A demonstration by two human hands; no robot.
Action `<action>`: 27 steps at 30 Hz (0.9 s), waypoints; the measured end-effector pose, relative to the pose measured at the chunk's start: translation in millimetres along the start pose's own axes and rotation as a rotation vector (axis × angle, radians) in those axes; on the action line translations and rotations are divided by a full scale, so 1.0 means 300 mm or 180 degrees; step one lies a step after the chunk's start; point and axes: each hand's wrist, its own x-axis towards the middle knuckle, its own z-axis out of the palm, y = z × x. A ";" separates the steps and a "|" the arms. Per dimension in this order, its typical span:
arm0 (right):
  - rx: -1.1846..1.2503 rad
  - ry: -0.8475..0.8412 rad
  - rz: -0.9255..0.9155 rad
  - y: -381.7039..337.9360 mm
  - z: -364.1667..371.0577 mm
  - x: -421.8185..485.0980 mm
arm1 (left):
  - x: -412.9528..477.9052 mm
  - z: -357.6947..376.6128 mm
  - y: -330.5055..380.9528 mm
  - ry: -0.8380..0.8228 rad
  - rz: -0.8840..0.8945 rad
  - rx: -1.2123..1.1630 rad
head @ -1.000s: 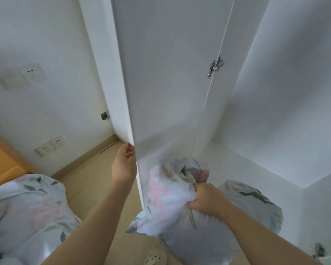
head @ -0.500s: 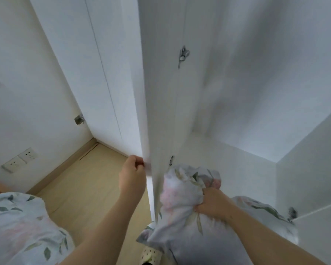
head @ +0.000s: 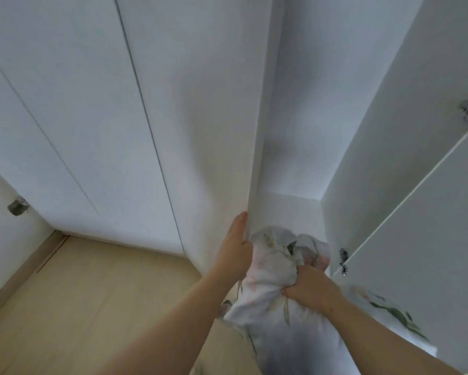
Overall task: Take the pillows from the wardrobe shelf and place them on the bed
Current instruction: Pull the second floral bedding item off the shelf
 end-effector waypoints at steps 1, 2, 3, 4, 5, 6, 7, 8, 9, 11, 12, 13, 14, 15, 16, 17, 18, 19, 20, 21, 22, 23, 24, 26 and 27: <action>0.0050 0.0039 0.0073 0.031 -0.011 -0.001 | 0.029 0.029 0.027 -0.0096 0.0084 0.0010; 0.0088 0.0072 0.0203 0.066 -0.022 -0.008 | 0.053 0.061 0.064 -0.0139 0.0110 -0.0013; 0.0116 0.0110 0.0283 0.085 -0.031 -0.013 | 0.077 0.078 0.097 -0.0055 0.0106 -0.0094; 0.0162 0.0129 0.0357 0.101 -0.038 -0.018 | 0.100 0.087 0.128 0.0088 0.0112 -0.0178; 0.0200 0.0148 0.0409 0.120 -0.048 -0.019 | 0.130 0.100 0.155 0.0191 0.0174 -0.0245; 0.0235 0.0167 0.0478 0.139 -0.060 -0.017 | 0.164 0.114 0.181 0.0197 0.0232 -0.0222; 0.0248 0.0176 0.0534 0.150 -0.068 -0.012 | 0.193 0.124 0.196 0.0161 0.0266 -0.0168; 0.0291 0.0206 0.0636 0.167 -0.081 -0.003 | 0.228 0.145 0.221 0.0102 0.0247 -0.0105; 0.0313 0.0220 0.0687 0.176 -0.090 0.005 | 0.251 0.158 0.240 0.0132 0.0138 -0.0070; 0.0393 0.0251 0.0797 0.196 -0.109 0.029 | 0.289 0.197 0.278 0.0271 -0.0136 -0.0005; 0.0451 0.0265 0.0846 0.200 -0.116 0.038 | 0.299 0.214 0.288 0.0331 -0.0234 0.0027; 0.0506 0.0280 0.0894 0.203 -0.123 0.049 | 0.310 0.228 0.291 0.0355 -0.0270 0.0041; 0.0564 0.0305 0.0952 0.207 -0.127 0.059 | 0.325 0.240 0.290 0.0327 -0.0266 0.0064; 0.0590 0.0326 0.0967 0.207 -0.131 0.066 | 0.337 0.241 0.285 0.0317 -0.0252 0.0073; 0.0613 0.0355 0.0986 0.208 -0.132 0.074 | 0.355 0.241 0.281 0.0284 -0.0229 0.0111; 0.0630 0.0392 0.1014 0.213 -0.130 0.085 | 0.375 0.240 0.281 0.0237 -0.0205 0.0156; 0.0644 0.0420 0.1045 0.213 -0.128 0.092 | 0.394 0.239 0.282 0.0186 -0.0184 0.0195; 0.0665 0.0449 0.1071 0.213 -0.125 0.100 | 0.414 0.240 0.285 0.0136 -0.0153 0.0226; 0.0690 0.0474 0.1098 0.212 -0.125 0.110 | 0.435 0.242 0.289 0.0090 -0.0116 0.0257; 0.0709 0.0490 0.1102 0.207 -0.127 0.116 | 0.449 0.245 0.292 0.0057 -0.0089 0.0286; 0.0734 0.0496 0.1109 0.200 -0.131 0.123 | 0.465 0.247 0.293 0.0023 -0.0064 0.0320; 0.0752 0.0499 0.1115 0.196 -0.136 0.131 | 0.480 0.249 0.290 -0.0007 -0.0033 0.0362; 0.0760 0.0497 0.1122 0.192 -0.144 0.139 | 0.495 0.250 0.284 -0.0038 0.0008 0.0409; 0.0770 0.0493 0.1118 0.186 -0.157 0.152 | 0.519 0.247 0.267 -0.0101 0.0131 0.0474; 0.0792 0.0504 0.1106 0.186 -0.161 0.159 | 0.530 0.245 0.259 -0.0137 0.0208 0.0500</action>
